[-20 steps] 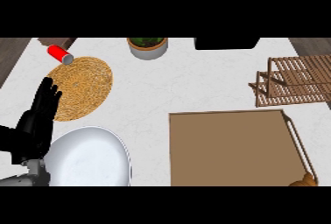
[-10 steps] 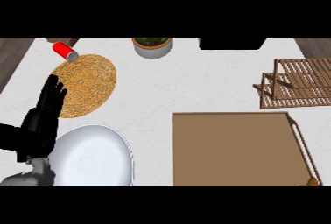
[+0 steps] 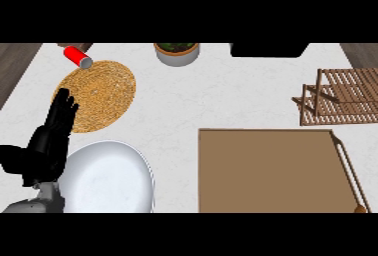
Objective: Pick the lemon from the tray and place it in the tiered shelf
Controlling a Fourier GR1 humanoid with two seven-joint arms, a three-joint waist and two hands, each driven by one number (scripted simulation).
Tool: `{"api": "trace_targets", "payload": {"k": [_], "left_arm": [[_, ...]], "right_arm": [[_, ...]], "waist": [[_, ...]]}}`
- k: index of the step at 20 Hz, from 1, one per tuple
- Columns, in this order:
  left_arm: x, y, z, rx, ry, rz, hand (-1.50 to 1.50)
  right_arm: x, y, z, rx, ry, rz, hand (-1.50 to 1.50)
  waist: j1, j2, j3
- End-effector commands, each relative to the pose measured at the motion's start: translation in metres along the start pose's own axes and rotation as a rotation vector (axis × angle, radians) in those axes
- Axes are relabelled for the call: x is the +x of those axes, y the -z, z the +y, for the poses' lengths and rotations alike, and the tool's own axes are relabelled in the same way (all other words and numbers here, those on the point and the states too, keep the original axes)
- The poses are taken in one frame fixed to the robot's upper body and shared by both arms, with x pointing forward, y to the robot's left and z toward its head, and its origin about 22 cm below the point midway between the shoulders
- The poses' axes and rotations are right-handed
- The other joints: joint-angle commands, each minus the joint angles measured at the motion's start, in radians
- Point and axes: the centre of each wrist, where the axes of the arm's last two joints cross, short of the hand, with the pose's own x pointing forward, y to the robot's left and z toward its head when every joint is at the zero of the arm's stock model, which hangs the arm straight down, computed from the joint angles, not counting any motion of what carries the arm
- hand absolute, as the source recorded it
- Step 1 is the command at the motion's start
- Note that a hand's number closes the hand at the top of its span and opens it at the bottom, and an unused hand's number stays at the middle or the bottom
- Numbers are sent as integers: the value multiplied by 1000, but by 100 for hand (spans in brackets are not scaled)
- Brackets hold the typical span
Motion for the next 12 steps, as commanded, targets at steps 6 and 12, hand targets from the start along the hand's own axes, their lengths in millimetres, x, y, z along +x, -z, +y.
{"api": "trace_targets", "payload": {"k": [6,12], "left_arm": [[-2,-5,-7,-16,-19,-4,0],[1,9,-5,-23,1,-8,0]], "right_arm": [[-24,59,41,-60,22,-14,150],[-12,90,57,-72,50,-28,150]], "waist": [[15,3,1],[8,2,0]]}}
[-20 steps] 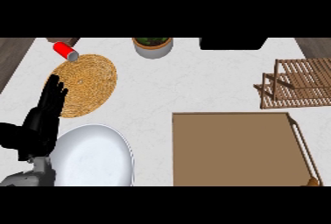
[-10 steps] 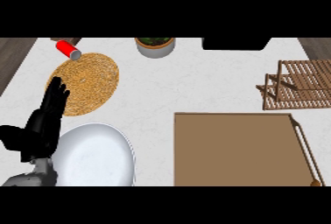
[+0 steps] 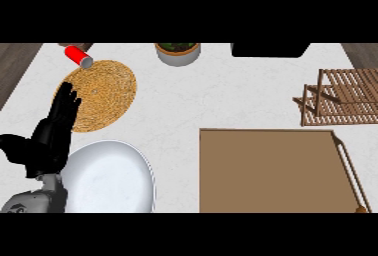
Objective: Pick the lemon from the tray and place it in the tiered shelf
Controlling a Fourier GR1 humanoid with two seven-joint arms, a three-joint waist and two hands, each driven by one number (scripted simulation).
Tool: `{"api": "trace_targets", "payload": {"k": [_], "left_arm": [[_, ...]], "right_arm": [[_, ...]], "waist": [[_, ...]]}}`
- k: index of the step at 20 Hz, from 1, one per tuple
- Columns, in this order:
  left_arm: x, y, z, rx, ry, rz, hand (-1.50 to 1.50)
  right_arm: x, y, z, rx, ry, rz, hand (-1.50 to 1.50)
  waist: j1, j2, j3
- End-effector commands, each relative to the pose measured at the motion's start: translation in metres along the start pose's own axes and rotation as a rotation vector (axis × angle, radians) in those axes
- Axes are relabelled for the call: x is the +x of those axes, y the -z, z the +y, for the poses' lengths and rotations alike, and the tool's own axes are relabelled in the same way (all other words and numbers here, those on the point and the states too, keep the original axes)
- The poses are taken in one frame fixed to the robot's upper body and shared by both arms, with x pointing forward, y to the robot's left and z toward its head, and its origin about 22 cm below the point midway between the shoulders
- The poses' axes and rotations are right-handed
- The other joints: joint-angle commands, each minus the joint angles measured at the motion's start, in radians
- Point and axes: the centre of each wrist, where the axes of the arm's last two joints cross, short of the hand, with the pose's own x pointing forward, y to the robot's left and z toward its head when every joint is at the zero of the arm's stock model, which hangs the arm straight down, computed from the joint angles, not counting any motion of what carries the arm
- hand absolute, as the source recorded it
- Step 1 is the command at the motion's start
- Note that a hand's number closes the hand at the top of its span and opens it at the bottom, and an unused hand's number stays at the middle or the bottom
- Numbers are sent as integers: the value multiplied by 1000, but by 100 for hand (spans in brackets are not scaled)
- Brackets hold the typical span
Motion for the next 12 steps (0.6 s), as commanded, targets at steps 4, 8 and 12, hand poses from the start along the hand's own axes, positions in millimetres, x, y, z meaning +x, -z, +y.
{"api": "trace_targets", "payload": {"k": [4,8,12], "left_arm": [[18,1,-6,-11,-12,-6,0],[8,0,14,-5,-13,-1,0],[-13,-3,5,-11,-7,5,0]], "right_arm": [[-16,23,35,24,-45,-27,150],[-22,29,25,-54,122,73,150],[-22,36,39,41,118,92,-150]], "waist": [[12,3,1],[11,3,1],[13,6,1]]}}
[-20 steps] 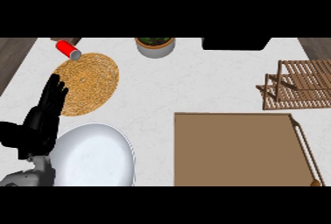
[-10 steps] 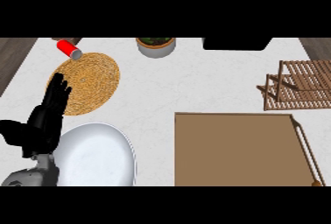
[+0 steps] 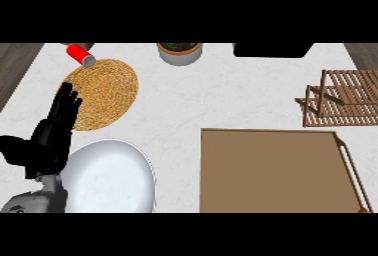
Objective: Pick the lemon from the tray and place it in the tiered shelf
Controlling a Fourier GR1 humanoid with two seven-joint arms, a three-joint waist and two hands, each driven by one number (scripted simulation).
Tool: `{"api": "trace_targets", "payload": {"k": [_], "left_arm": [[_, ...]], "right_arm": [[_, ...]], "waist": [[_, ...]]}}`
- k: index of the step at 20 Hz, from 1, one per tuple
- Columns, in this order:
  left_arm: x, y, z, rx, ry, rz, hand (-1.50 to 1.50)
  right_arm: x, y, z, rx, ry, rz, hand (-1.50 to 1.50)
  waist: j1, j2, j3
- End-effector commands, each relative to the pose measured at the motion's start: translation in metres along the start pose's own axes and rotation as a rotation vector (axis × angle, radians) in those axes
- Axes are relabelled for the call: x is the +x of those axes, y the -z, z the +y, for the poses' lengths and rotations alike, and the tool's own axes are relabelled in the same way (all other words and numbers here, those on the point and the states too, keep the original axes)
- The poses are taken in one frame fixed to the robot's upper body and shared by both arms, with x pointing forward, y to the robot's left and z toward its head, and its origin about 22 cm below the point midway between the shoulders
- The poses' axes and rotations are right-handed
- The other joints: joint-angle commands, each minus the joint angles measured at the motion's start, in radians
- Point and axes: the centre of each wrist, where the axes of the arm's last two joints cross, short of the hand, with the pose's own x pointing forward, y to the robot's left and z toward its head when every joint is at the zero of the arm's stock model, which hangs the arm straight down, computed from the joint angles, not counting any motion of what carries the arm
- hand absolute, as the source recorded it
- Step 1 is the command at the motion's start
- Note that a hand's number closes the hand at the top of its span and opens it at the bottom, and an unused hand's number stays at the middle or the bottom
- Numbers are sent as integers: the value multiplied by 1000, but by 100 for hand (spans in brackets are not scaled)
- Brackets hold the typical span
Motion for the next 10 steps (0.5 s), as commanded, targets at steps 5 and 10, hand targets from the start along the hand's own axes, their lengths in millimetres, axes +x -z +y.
{"api": "trace_targets", "payload": {"k": [5,10], "left_arm": [[1,3,-4,8,5,-13,0],[-1,2,3,-7,2,-18,0]], "right_arm": [[-16,2,13,82,61,17,-150],[-12,7,-16,35,174,-76,-150]], "waist": [[3,2,1],[6,4,1]]}}
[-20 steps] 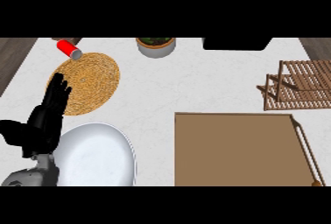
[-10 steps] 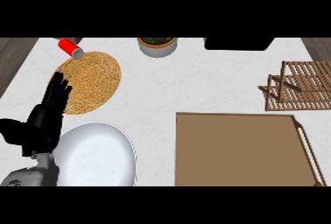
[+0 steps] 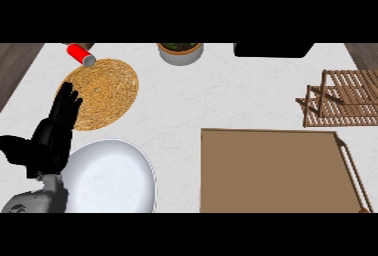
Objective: Pick the lemon from the tray and place it in the tiered shelf
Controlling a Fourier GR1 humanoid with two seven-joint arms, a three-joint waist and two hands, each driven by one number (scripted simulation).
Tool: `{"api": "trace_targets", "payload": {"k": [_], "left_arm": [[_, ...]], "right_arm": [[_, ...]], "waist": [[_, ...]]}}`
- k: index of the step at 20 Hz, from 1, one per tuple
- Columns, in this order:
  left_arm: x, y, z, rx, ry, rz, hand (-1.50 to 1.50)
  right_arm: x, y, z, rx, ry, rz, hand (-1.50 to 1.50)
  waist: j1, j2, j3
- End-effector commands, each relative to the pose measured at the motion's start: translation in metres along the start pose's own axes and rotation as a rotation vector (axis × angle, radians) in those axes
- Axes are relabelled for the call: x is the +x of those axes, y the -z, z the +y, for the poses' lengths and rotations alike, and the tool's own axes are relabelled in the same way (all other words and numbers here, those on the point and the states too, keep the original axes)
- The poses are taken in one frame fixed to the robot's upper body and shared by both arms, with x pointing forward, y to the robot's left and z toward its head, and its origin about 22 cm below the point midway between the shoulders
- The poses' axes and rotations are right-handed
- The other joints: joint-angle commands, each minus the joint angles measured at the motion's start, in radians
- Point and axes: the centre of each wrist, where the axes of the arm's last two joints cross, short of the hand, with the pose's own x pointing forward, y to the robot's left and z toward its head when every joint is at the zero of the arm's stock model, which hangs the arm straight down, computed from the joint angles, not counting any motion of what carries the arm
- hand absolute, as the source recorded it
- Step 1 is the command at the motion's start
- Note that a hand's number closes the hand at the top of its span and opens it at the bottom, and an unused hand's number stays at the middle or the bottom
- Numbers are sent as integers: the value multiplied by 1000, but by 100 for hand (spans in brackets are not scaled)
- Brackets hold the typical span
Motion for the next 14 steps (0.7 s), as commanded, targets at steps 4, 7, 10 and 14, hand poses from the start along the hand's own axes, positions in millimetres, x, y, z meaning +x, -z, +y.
{"api": "trace_targets", "payload": {"k": [4,7,10,14], "left_arm": [[18,11,5,16,-3,4,0],[-8,3,0,22,4,13,0],[-7,-20,-8,17,4,11,0],[-8,-5,3,23,6,8,0]], "right_arm": [[19,11,-16,-53,185,-68,-150],[17,4,-52,-140,218,-44,-150],[21,-1,-85,-227,224,12,-150],[0,-37,-150,-271,227,121,-150]], "waist": [[-14,-4,0],[-20,-4,-1],[-12,-5,0],[-26,-2,1]]}}
